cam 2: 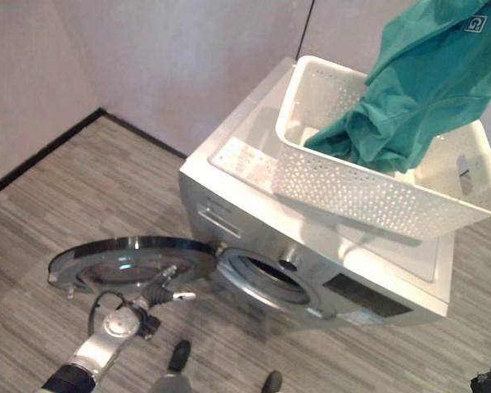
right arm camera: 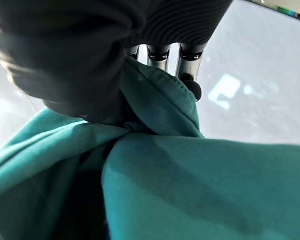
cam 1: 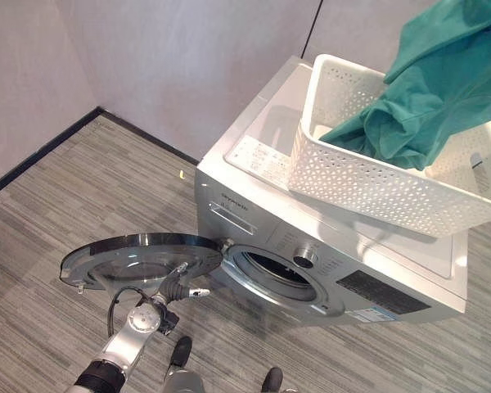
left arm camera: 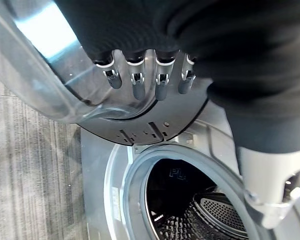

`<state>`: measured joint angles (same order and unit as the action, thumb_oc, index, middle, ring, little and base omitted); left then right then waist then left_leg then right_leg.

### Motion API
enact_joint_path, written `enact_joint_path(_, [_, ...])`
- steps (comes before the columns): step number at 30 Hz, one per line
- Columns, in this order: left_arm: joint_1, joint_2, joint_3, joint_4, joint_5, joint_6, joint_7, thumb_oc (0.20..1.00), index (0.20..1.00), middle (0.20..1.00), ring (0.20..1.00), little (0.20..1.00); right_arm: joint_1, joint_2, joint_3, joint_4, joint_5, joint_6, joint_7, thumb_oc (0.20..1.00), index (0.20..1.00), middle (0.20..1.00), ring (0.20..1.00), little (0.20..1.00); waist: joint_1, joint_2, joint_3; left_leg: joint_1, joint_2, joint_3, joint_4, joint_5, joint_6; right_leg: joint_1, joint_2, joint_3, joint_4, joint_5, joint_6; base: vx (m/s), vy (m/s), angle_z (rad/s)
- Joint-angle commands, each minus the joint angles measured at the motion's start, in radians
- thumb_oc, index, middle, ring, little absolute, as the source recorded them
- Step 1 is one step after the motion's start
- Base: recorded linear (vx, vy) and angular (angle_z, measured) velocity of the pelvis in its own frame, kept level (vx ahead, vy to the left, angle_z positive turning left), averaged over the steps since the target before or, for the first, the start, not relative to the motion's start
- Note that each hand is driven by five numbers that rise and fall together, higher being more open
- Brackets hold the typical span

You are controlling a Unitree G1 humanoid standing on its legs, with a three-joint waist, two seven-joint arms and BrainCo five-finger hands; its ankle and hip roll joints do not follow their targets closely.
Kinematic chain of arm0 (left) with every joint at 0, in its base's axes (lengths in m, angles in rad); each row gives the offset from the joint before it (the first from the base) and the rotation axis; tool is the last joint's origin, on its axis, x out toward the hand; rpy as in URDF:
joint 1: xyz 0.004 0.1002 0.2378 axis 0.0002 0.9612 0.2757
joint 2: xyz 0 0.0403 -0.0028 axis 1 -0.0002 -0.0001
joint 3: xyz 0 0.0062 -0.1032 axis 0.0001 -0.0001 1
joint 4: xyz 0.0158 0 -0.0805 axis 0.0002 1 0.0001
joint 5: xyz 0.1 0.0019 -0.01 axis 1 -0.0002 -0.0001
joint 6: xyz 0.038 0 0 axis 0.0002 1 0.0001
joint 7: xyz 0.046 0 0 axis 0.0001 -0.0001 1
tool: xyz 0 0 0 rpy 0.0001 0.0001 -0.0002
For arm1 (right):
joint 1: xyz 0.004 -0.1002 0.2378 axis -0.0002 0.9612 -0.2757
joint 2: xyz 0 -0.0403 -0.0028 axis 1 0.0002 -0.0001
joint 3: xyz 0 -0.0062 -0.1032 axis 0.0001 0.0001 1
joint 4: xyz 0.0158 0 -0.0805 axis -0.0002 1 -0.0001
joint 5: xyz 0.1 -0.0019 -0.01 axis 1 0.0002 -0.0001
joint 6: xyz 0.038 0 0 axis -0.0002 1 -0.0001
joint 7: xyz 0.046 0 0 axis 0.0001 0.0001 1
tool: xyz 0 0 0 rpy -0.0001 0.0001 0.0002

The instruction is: Grab the laundry basket,head to the washer,open it,put in the laundry and shut it.

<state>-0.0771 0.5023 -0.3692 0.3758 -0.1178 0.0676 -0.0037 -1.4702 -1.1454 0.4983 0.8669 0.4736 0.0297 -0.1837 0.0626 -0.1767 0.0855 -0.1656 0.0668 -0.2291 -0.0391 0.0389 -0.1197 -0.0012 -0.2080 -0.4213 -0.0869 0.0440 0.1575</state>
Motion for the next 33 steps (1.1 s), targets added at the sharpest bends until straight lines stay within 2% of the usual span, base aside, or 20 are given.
enact_joint_path(1, [-0.027, 0.021, 0.018, -0.001, 0.008, -0.051, 0.024, 1.000, 1.000, 1.000, 1.000, 1.000, -0.149, -0.115, 0.011, -0.062, -0.067, -0.085, -0.087, 0.200, 0.200, 0.200, 0.200, 0.200, 0.002, -0.017, -0.065, 0.045, 0.000, -0.009, -0.048, -0.089, 0.070, 0.030, -0.002, 0.018, 0.109, -0.066, 0.014, 0.00, 0.000, 0.00])
enact_joint_path(6, [-0.017, 0.017, 0.035, 0.012, 0.045, -0.061, 0.049, 1.000, 1.000, 1.000, 1.000, 1.000, -0.129, -0.192, -0.011, -0.122, -0.274, -0.069, -0.223, 0.200, 0.200, 0.200, 0.200, 0.200, -0.005, -0.014, -0.067, 0.054, 0.001, 0.002, -0.048, -0.097, 0.074, 0.025, 0.000, 0.035, 0.108, -0.068, 0.016, 0.00, 0.003, -0.04])
enact_joint_path(8, [-0.006, 0.018, 0.053, 0.007, 0.059, -0.067, 0.062, 1.000, 1.000, 1.000, 1.000, 1.000, -0.119, -0.244, 0.018, -0.165, -0.449, -0.030, -0.285, 0.200, 0.200, 0.200, 0.200, 0.200, -0.004, -0.013, -0.066, 0.056, 0.001, 0.007, -0.048, -0.098, 0.076, 0.024, 0.001, 0.040, 0.105, -0.070, 0.018, 0.00, 0.002, -0.05])
enact_joint_path(11, [0.001, 0.022, 0.065, 0.005, 0.081, -0.073, 0.079, 1.000, 1.000, 1.000, 1.000, 1.000, -0.093, -0.306, -0.007, -0.161, -0.582, 0.017, -0.360, 0.200, 0.200, 0.200, 0.200, 0.200, -0.001, -0.018, -0.069, 0.058, 0.003, 0.010, -0.048, -0.102, 0.078, 0.025, 0.004, 0.043, 0.103, -0.071, 0.020, 0.00, -0.002, -0.08])
enact_joint_path(13, [0.000, 0.021, 0.064, 0.010, 0.097, -0.075, 0.086, 1.000, 1.000, 1.000, 1.000, 1.000, -0.097, -0.334, -0.012, -0.140, -0.603, 0.031, -0.394, 0.200, 0.200, 0.200, 0.200, 0.200, -0.001, -0.021, -0.070, 0.056, 0.000, 0.008, -0.048, -0.097, 0.080, 0.024, 0.003, 0.042, 0.100, -0.067, 0.021, -0.01, -0.009, -0.06])
enact_joint_path(17, [-0.004, 0.028, 0.056, 0.026, 0.111, -0.073, 0.094, 1.000, 1.000, 1.000, 1.000, 1.000, -0.121, -0.371, -0.047, -0.098, -0.539, 0.017, -0.448, 0.200, 0.200, 0.200, 0.200, 0.200, -0.003, -0.036, -0.079, 0.060, 0.003, 0.009, -0.048, -0.106, 0.077, 0.033, 0.007, 0.041, 0.095, -0.072, 0.022, 0.00, -0.013, -0.08])
enact_joint_path(19, [0.009, 0.048, 0.065, 0.030, 0.118, -0.074, 0.107, 1.000, 1.000, 1.000, 1.000, 1.000, -0.229, -0.428, 0.041, -0.054, -0.523, 0.017, -0.470, 0.200, 0.200, 0.200, 0.200, 0.200, -0.010, -0.055, -0.095, 0.063, 0.005, 0.012, -0.048, -0.109, 0.074, 0.036, 0.008, 0.046, 0.083, -0.071, 0.023, 0.02, -0.014, -0.03])
enact_joint_path(20, [0.009, 0.047, 0.065, 0.029, 0.118, -0.074, 0.107, 1.000, 1.000, 1.000, 1.000, 1.000, -0.247, -0.427, 0.059, -0.050, -0.521, 0.015, -0.469, 0.200, 0.200, 0.200, 0.200, 0.200, -0.009, -0.054, -0.094, 0.064, 0.005, 0.013, -0.048, -0.110, 0.074, 0.036, 0.008, 0.047, 0.083, -0.072, 0.023, 0.04, -0.023, -0.03])
enact_joint_path(21, [0.017, 0.061, 0.068, 0.034, 0.119, -0.079, 0.112, 1.000, 1.000, 1.000, 1.000, 1.000, -0.328, -0.449, 0.134, -0.029, -0.520, 0.019, -0.478, 0.200, 0.200, 0.200, 0.200, 0.200, -0.017, -0.068, -0.102, 0.066, 0.006, 0.018, -0.048, -0.110, 0.071, 0.036, 0.008, 0.049, 0.083, -0.071, 0.024, 0.01, -0.005, -0.07])
enact_joint_path(22, [0.017, 0.058, 0.068, 0.038, 0.117, -0.080, 0.115, 1.000, 1.000, 1.000, 1.000, 1.000, -0.402, -0.453, 0.210, -0.017, -0.518, 0.019, -0.479, 0.200, 0.200, 0.200, 0.200, 0.200, -0.020, -0.064, -0.104, 0.065, 0.006, 0.020, -0.048, -0.110, 0.071, 0.035, 0.008, 0.052, 0.081, -0.070, 0.024, 0.00, -0.002, -0.11])
enact_joint_path(23, [0.017, 0.059, 0.067, 0.042, 0.116, -0.080, 0.115, 1.000, 1.000, 1.000, 1.000, 1.000, -0.429, -0.460, 0.234, -0.008, -0.512, 0.019, -0.480, 0.200, 0.200, 0.200, 0.200, 0.200, -0.026, -0.066, -0.107, 0.066, 0.006, 0.022, -0.048, -0.110, 0.070, 0.035, 0.008, 0.053, 0.080, -0.071, 0.024, 0.00, -0.003, -0.13])
enact_joint_path(29, [0.011, 0.041, 0.058, 0.051, 0.125, -0.084, 0.117, 1.000, 1.000, 1.000, 1.000, 1.000, -0.662, -0.480, 0.479, 0.044, -0.486, 0.004, -0.481, 0.200, 0.200, 0.200, 0.200, 0.200, -0.043, -0.046, -0.116, 0.071, 0.008, 0.029, -0.048, -0.112, 0.066, 0.038, 0.007, 0.053, 0.080, -0.069, 0.025, 0.00, -0.010, -0.05])
enact_joint_path(32, [-0.002, 0.010, 0.054, 0.063, 0.119, -0.089, 0.120, 1.000, 1.000, 1.000, 1.000, 1.000, -0.693, -0.505, 0.543, 0.017, -0.495, 0.002, -0.463, 0.200, 0.200, 0.200, 0.200, 0.200, -0.043, -0.017, -0.105, 0.068, 0.007, 0.034, -0.048, -0.104, 0.066, 0.035, 0.005, 0.057, 0.079, -0.067, 0.023, 0.00, 0.000, 0.00])
enact_joint_path(33, [-0.004, 0.009, 0.053, 0.064, 0.119, -0.089, 0.120, 1.000, 1.000, 1.000, 1.000, 1.000, -0.691, -0.507, 0.540, 0.013, -0.496, 0.004, -0.463, 0.200, 0.200, 0.200, 0.200, 0.200, -0.042, -0.016, -0.105, 0.067, 0.008, 0.034, -0.048, -0.104, 0.066, 0.034, 0.005, 0.057, 0.079, -0.066, 0.023, 0.00, 0.000, 0.00])
